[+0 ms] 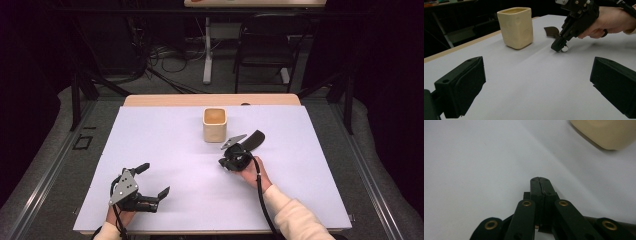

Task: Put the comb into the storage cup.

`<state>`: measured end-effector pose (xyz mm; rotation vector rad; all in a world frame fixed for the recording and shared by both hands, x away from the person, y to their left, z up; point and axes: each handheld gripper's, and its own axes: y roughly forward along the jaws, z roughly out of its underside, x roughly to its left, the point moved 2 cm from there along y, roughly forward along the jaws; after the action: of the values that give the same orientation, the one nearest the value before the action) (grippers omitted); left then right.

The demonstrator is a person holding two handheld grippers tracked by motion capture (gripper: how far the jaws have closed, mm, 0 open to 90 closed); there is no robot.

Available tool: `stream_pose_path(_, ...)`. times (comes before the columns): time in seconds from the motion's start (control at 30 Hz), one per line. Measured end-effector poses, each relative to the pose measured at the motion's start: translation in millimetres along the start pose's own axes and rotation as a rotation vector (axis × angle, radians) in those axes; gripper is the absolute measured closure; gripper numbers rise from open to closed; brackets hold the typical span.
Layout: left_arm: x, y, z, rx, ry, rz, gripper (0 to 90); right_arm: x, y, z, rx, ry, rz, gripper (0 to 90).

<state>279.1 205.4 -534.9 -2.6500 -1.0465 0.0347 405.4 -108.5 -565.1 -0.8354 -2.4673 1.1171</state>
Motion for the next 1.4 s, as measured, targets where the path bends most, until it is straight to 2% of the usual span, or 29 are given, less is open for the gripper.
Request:
stream_pose_path(0.6,0.0,-0.6,-0.2,-0.001,0.0,-0.001,0.1,3.2,-9.1,8.5,0.02,0.001,0.003,90.0)
stream_pose_path(0.83,-0.1,-0.5,-0.2,-0.002,0.0,-0.001,0.1,1.2,-14.2,15.7,0.038,-0.002,0.0,90.0)
stream_pose_path(1.4,-0.3,-0.8,-0.4,-0.004,0.0,-0.002,0.1,-3.8,-24.1,27.0,0.042,0.012,0.003,90.0)
